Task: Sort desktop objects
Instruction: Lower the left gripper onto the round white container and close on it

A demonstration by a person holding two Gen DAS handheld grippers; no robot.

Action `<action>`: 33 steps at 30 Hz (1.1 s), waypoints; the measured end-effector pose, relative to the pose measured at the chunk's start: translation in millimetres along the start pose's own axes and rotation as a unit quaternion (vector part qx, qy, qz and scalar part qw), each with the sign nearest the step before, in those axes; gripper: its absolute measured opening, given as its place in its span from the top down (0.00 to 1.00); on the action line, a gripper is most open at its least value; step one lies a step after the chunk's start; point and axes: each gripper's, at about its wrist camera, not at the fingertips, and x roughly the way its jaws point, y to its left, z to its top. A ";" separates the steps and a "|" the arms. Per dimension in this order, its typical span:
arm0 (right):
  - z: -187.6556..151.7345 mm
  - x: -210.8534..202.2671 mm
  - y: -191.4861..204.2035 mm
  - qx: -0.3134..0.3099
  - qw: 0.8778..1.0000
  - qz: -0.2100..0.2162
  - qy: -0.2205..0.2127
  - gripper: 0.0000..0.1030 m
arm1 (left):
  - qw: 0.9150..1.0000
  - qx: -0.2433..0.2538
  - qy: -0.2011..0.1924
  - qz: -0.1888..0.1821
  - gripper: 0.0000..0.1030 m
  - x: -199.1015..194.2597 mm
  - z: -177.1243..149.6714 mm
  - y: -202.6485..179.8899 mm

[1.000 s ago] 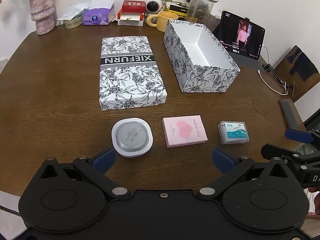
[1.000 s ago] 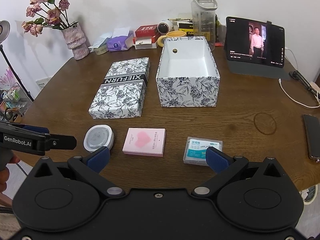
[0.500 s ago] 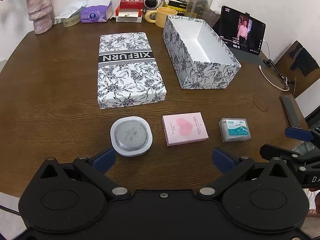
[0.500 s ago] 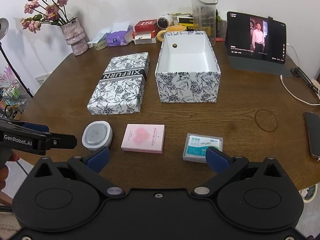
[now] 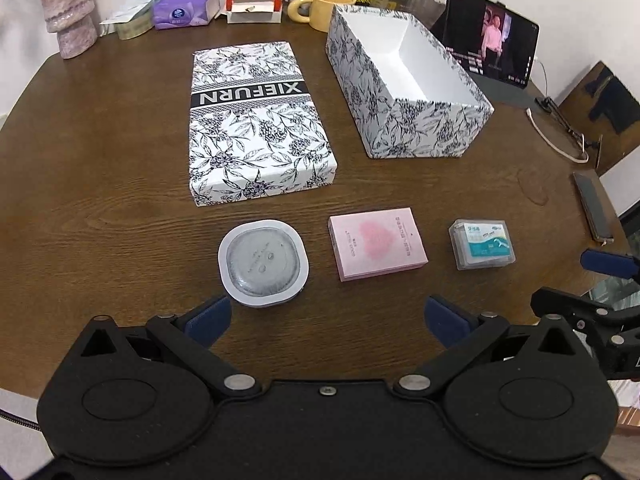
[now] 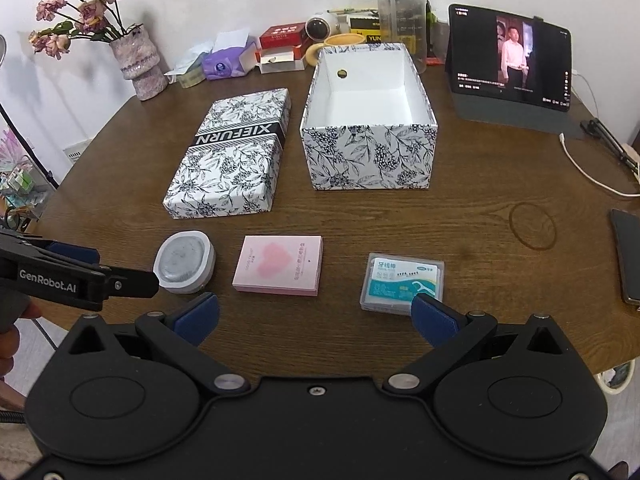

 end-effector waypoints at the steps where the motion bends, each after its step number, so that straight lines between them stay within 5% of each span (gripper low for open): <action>1: 0.2 1.0 -0.2 0.000 1.000 0.000 0.001 0.00 | 1.000 0.002 0.002 0.001 0.00 2.2 0.9 -0.3; 16: -4.6 32.5 -6.9 0.017 0.999 0.004 0.038 0.00 | 0.998 -0.017 0.062 0.023 0.00 69.4 35.9 21.9; 33: -13.9 45.7 -17.9 0.059 0.997 -0.001 0.053 0.00 | 0.985 -0.088 0.143 0.039 0.01 136.1 53.3 55.0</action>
